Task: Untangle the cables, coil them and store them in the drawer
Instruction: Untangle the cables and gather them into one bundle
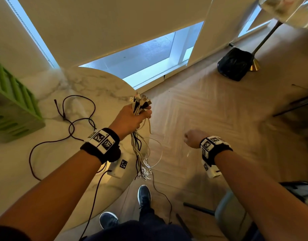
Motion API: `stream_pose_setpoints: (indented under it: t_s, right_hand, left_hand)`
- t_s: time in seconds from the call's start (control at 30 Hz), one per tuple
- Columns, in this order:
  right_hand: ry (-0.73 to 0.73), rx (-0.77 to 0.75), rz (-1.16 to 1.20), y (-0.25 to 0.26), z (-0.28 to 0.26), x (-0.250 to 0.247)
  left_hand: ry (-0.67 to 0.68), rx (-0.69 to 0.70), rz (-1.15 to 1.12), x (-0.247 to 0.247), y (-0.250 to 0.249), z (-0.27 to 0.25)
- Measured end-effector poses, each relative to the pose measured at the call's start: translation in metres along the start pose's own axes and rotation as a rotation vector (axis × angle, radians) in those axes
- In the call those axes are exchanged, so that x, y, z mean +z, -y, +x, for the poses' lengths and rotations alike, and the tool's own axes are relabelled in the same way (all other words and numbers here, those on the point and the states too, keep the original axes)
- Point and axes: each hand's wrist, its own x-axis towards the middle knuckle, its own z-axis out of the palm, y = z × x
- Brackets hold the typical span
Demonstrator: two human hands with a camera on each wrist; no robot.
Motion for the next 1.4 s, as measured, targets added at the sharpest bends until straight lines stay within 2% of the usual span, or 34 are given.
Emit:
stream_pose_setpoints:
  t_s: [0.03, 0.07, 0.13, 0.2, 0.3, 0.37, 0.47, 0.57, 0.63, 0.7, 0.77, 0.8, 0.87, 0.93, 1.0, 1.07, 1.17, 1.3, 1.4]
  right_hand:
    - [0.043, -0.039, -0.030, -0.001, 0.000, 0.003]
    - [0.020, -0.106, 0.007, 0.003, -0.002, 0.003]
    - [-0.101, -0.340, 0.228, 0.023, -0.008, -0.004]
    - [-0.138, -0.549, 0.417, 0.050, -0.014, -0.017]
    - [-0.193, -0.652, 0.463, 0.083, -0.018, -0.032]
    - [-0.273, -0.650, 0.502, 0.086, -0.014, -0.034]
    - [-0.289, -0.595, 0.526, 0.074, -0.007, -0.030]
    - [-0.271, -0.411, 0.404, 0.051, 0.004, -0.023]
    - [-0.170, -0.249, 0.170, 0.027, 0.012, -0.015]
    - [0.051, -0.134, -0.096, 0.010, 0.016, -0.003]
    - [0.194, -0.106, -0.293, 0.007, 0.014, 0.005]
    - [0.192, -0.127, -0.313, 0.010, 0.014, 0.007]
    - [0.118, -0.237, -0.101, 0.023, 0.012, 0.004]
    - [-0.009, -0.429, 0.151, 0.044, 0.008, -0.004]
    - [-0.107, -0.583, 0.282, 0.069, 0.003, -0.012]
    - [-0.098, -0.662, 0.347, 0.089, 0.000, -0.016]
    - [-0.100, -0.703, 0.389, 0.105, -0.003, -0.015]
    - [-0.216, -0.611, 0.481, 0.101, 0.001, -0.011]
    - [-0.136, -0.616, 0.577, 0.099, 0.003, -0.019]
  left_hand:
    - [0.005, 0.000, 0.020, 0.003, 0.001, 0.000]
    - [0.010, 0.000, 0.030, 0.006, 0.002, 0.001]
    - [0.005, -0.001, 0.024, 0.014, 0.004, 0.003]
    - [-0.026, -0.001, 0.025, 0.022, 0.006, 0.006]
    - [-0.079, 0.004, 0.015, 0.026, 0.010, 0.011]
    - [-0.090, -0.003, 0.002, 0.025, 0.011, 0.013]
    - [-0.077, -0.015, 0.013, 0.020, 0.013, 0.014]
    - [-0.151, -0.066, -0.033, 0.013, 0.020, 0.016]
    - [-0.185, -0.078, -0.062, 0.008, 0.024, 0.016]
    - [-0.188, -0.074, -0.048, 0.005, 0.027, 0.014]
    - [-0.191, -0.064, -0.023, 0.005, 0.028, 0.014]
    - [-0.187, -0.065, -0.016, 0.006, 0.027, 0.014]
    - [-0.161, -0.073, -0.010, 0.009, 0.026, 0.014]
    - [-0.147, -0.070, 0.012, 0.012, 0.025, 0.014]
    - [-0.153, -0.061, 0.031, 0.014, 0.023, 0.013]
    - [-0.157, -0.061, 0.024, 0.016, 0.021, 0.013]
    - [-0.170, -0.067, -0.005, 0.015, 0.019, 0.010]
    - [-0.178, -0.068, -0.044, 0.008, 0.015, 0.006]
    - [-0.170, -0.092, -0.113, 0.006, 0.013, 0.002]
